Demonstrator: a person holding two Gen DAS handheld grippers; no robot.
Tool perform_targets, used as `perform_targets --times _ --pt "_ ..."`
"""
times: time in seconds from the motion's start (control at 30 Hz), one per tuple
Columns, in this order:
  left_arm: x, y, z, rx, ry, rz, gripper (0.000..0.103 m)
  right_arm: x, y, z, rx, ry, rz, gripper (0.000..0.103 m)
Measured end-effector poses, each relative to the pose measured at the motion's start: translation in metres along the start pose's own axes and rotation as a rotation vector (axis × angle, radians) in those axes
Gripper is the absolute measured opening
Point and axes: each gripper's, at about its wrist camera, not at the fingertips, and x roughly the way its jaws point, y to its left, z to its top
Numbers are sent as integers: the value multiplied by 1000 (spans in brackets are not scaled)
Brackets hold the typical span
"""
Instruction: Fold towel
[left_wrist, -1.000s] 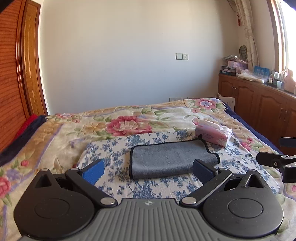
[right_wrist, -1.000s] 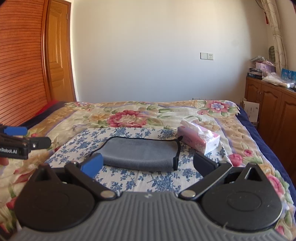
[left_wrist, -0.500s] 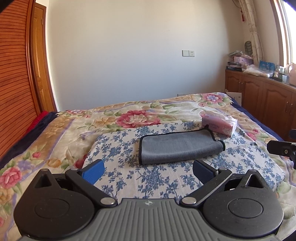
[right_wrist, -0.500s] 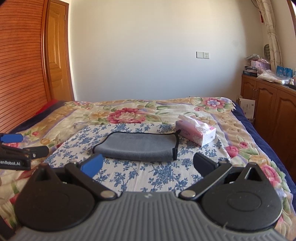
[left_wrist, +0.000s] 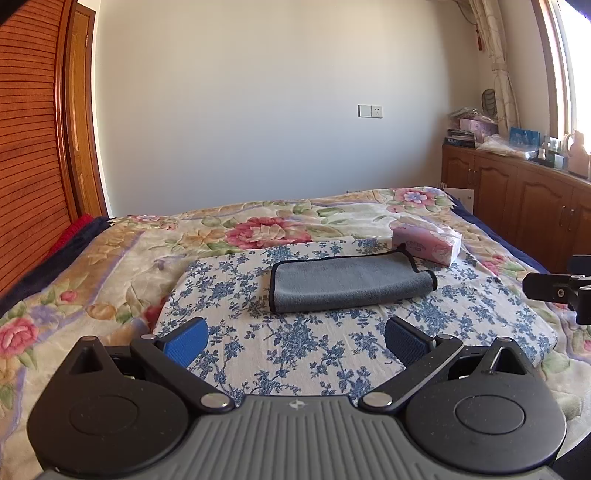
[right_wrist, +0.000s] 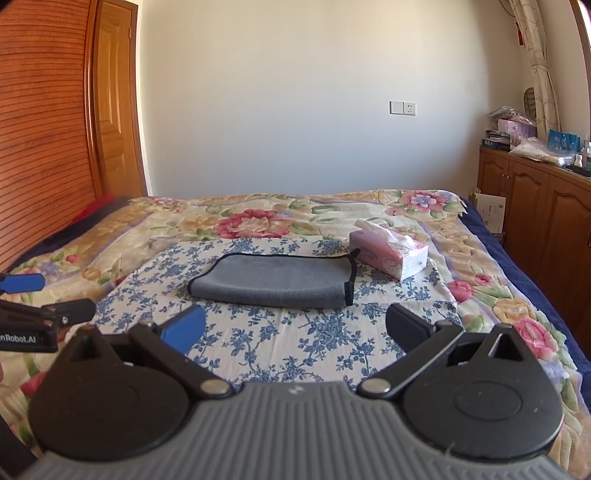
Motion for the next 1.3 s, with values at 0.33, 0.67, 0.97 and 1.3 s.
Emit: perform_targets --times 0.33,0.67,0.97,1.3 --pt "3 3 -11 3 -5 24 103 0 -3 -9 -5 -4 -15 103" --pt "3 4 -16 6 -44 38 103 -3 -8 -14 22 -36 -35 103" --pt "-3 6 -16 0 -91 43 103 -9 -12 -13 26 -99 -63 103" --pt "-12 7 -16 -2 -142 49 103 -18 -9 -13 -10 -158 -81 103"
